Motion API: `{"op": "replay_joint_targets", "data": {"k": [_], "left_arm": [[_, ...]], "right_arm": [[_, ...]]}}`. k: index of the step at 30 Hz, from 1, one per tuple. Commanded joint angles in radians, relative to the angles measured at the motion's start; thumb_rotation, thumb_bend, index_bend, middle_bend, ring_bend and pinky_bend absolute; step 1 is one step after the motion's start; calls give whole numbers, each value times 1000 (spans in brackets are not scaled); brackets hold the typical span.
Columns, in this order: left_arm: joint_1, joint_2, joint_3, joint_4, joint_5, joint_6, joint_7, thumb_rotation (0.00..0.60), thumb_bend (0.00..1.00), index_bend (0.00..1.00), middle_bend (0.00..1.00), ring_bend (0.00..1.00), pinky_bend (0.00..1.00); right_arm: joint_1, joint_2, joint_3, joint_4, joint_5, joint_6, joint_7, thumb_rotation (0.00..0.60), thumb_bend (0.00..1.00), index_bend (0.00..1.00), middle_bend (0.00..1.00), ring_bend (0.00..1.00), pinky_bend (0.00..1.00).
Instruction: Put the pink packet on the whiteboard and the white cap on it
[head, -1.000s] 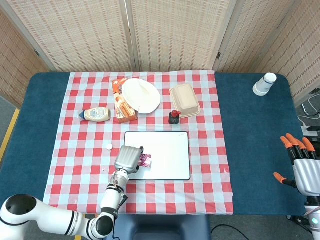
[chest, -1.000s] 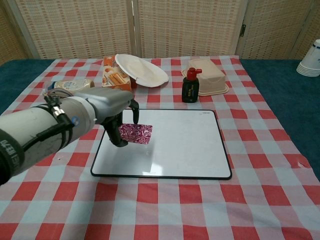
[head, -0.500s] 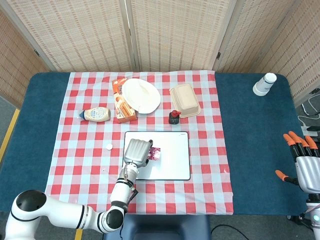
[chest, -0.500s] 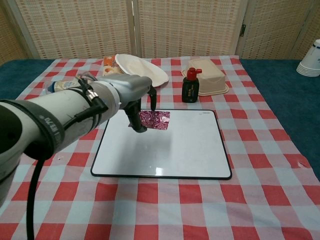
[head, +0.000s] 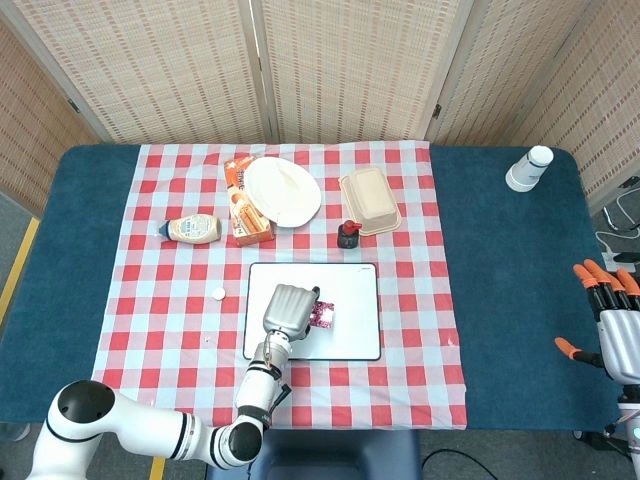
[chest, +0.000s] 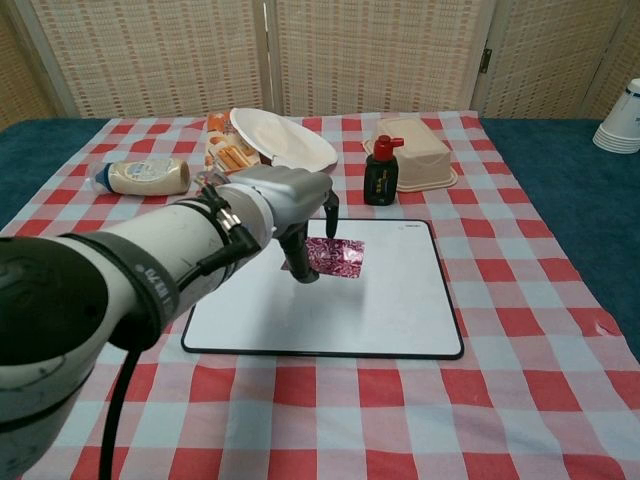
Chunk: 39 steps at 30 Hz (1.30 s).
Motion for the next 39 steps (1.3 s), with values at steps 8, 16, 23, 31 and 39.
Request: {"op": "replay_joint_targets", "data": {"k": [8,16,23,31,39], "left_arm": [[-5,-21,5,60,8,-28,-22,600,268,380,917,946,949],[1,-16,14,98,24,-39,-34,600,267,380,918,946,949],[17,-16,28,149,20,-68,-51,600,268,380,918,946,949],[29,3,37,147,28,-90,-59,600,267,295,912,942,946],[49,45,21,106,44,-89,-95,600,233,173,905,940,944]], "right_arm": [[4,4,2,4,7,-11,11,600,0,73,0,0,19],[4,4,2,3,8,-10,8,600,1,73,0,0,19],[9,4,2,4,16,-23,6,600,1,73,0,0,19],[13,4,6,7,27,-32,6,600,0,73,0,0,19],[16,2,7,9,30,-35,5,600,1,73,0,0,18]]}}
